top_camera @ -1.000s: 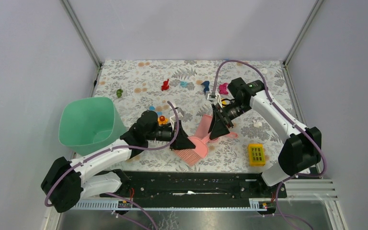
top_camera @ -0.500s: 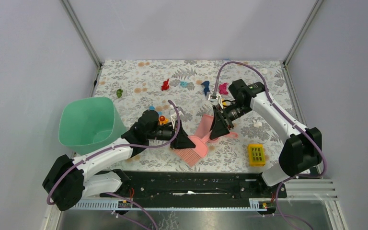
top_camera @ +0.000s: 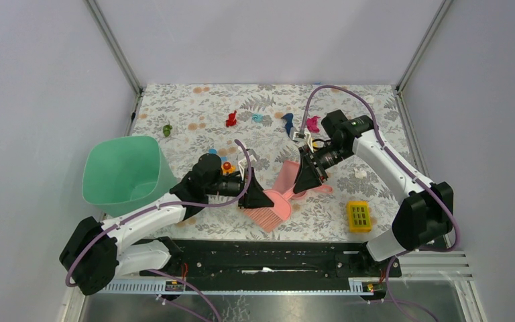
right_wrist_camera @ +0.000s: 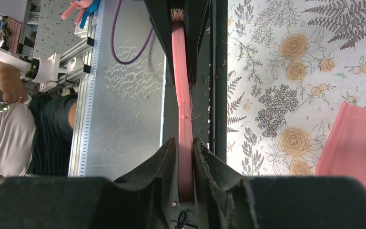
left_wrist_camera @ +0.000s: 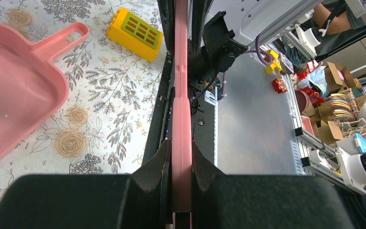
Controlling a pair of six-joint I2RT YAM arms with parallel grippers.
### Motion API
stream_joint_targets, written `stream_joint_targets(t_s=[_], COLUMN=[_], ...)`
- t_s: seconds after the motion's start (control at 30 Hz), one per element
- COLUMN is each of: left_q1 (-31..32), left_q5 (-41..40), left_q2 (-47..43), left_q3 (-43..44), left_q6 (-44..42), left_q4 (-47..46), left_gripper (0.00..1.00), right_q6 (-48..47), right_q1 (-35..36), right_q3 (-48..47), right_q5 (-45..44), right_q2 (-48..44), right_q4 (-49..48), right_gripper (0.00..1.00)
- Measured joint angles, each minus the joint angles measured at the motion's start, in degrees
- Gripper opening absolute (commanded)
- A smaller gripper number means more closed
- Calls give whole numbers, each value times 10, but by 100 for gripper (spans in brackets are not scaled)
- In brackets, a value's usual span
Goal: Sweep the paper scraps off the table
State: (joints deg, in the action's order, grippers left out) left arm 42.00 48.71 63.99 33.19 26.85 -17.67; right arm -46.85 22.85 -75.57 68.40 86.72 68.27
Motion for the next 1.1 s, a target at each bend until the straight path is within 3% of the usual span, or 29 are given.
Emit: stream_joint_targets(t_s=[0.3,0.43,0.63,0.9,1.03,1.1], left_q1=[-1,-1,-1,-1,-1,-1], left_q5=[2,9,24,32,28,17], left_q2=[0,2,15,18,18,18], left_q3=[0,0,0,0,0,8], left_q6=[0,3,23,28,23,5], left_q4=[0,0,-17,-19,-13,15], left_gripper=[0,0,0,0,41,51], right_q6=[1,0,0,-5,-6,7], right_q1=[0,0,0,0,0,-2], right_q3=[1,5,8,15,17,17], right_q5=[0,1,1,3,2,-10], right_q2=[0,0,0,-8,-9,-9], right_q4=[0,-1,0,0,-2,-6], right_gripper=[20,25,20,3,0,0])
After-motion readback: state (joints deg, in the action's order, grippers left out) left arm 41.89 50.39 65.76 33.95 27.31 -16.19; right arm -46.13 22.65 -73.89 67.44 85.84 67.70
